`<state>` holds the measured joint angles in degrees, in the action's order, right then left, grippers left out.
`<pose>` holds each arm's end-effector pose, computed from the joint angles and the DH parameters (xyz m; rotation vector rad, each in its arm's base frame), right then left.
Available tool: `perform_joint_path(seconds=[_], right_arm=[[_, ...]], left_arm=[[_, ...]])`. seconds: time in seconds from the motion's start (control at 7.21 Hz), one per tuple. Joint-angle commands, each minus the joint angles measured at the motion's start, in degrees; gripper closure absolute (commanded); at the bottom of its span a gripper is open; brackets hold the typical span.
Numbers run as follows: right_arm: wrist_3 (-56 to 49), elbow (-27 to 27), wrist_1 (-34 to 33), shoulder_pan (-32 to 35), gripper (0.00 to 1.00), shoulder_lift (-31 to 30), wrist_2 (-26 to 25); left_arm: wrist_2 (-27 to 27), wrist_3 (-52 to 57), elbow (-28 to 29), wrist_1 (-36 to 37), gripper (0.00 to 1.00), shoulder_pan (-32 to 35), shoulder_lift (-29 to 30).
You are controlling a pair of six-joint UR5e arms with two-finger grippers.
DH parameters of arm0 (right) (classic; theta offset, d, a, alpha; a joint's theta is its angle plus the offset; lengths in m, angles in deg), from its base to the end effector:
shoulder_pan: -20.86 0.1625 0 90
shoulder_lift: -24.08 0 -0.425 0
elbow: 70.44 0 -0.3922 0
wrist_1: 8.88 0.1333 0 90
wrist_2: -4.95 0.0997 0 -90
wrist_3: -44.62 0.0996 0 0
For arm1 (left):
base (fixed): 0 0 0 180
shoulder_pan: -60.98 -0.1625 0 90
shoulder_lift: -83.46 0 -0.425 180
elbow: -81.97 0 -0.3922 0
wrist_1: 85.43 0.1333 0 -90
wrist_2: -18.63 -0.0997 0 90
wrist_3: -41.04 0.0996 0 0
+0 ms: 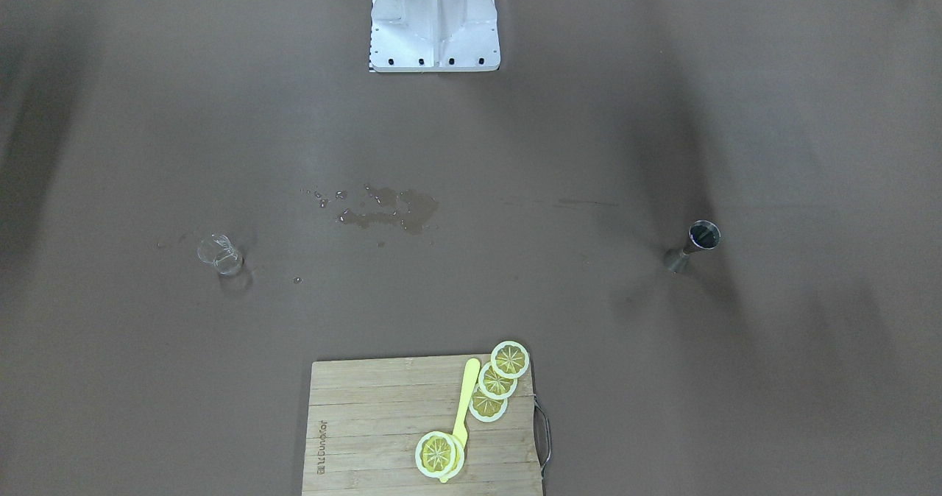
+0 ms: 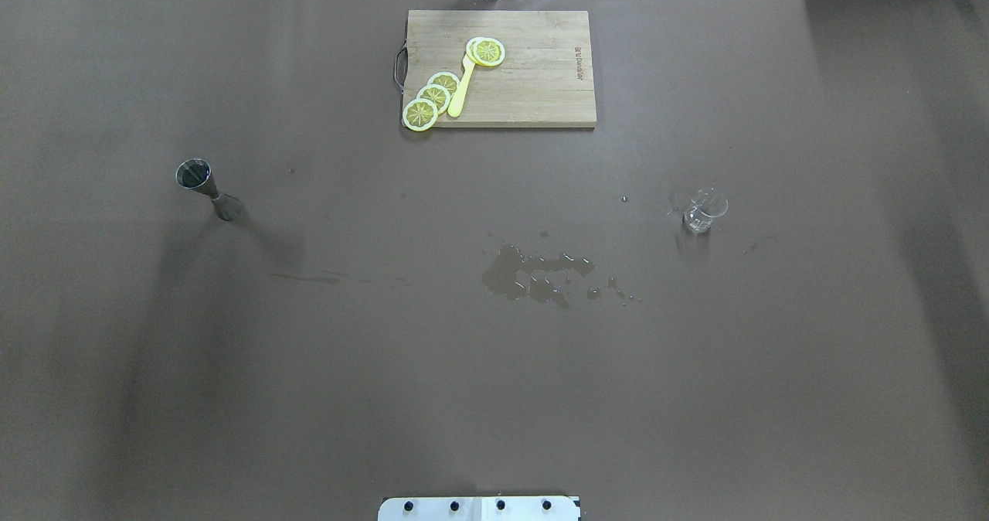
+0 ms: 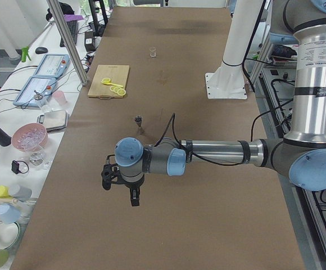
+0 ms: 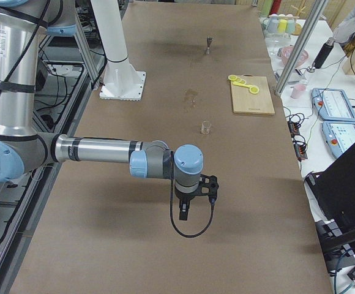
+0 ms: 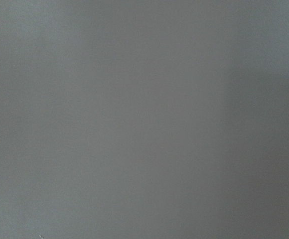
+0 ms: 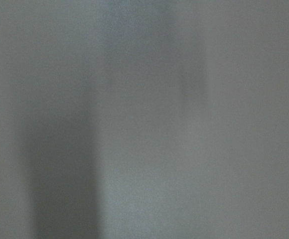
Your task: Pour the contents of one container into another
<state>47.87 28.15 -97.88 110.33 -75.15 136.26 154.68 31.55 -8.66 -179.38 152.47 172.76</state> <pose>0.0636 -0.4248 0.6606 -0.0178 -0.7209 0.0431 -0.0743 -0.4894 0.6502 0.0078 0.8067 -0.1539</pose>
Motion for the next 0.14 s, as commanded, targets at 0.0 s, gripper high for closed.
perform_joint_path(seconds=[0.0], right_arm=[[0.0,0.0,0.0,0.0,0.00,0.0,0.0]], left_arm=[[0.0,0.0,0.0,0.0,0.01,0.0,0.0]])
